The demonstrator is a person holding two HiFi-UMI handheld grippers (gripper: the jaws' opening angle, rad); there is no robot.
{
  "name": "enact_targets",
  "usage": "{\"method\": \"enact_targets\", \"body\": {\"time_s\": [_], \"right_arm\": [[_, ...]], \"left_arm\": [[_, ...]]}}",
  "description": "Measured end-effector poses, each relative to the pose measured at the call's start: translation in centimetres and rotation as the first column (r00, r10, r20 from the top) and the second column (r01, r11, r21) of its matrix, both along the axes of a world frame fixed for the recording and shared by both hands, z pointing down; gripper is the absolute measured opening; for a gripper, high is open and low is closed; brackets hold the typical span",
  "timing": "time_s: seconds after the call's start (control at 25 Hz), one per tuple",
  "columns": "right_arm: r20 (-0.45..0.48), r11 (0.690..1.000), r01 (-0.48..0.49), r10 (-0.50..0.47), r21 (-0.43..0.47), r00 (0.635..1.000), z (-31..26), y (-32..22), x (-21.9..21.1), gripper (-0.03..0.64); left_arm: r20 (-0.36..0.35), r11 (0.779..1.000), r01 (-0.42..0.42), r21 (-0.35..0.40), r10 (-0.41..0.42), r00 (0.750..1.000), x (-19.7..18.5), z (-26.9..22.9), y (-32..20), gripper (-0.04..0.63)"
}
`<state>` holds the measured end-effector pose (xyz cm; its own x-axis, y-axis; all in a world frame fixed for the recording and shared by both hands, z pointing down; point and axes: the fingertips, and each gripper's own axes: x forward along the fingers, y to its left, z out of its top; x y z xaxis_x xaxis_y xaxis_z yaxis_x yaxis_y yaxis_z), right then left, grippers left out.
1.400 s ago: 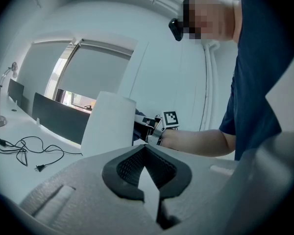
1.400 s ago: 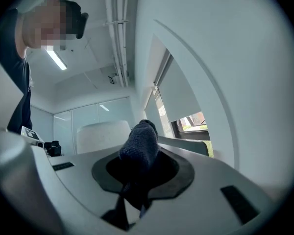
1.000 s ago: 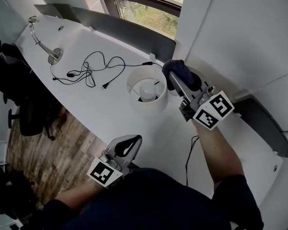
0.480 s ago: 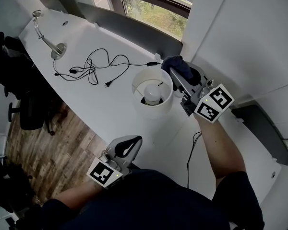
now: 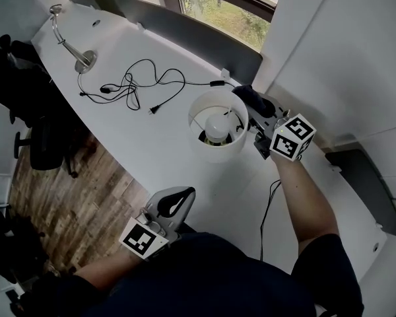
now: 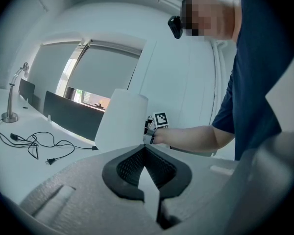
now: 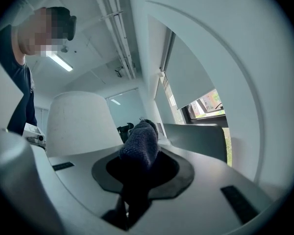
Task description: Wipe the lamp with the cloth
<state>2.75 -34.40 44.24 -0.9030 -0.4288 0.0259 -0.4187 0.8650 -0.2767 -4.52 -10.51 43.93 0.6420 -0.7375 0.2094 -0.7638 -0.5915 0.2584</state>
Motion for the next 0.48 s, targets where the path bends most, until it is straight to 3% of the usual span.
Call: {"method": "enact_targets", "body": {"time_s": [0.48], "right_arm": [[-0.123,0.988,-0.139,0.131,-0.065,0.984,4.4,2.4,4.6,0.089]], "left_arm": [[-0.011,0.999,-0.013,0.03,0.013,1.0,-0.3,-1.1,0.9,0.006]]}}
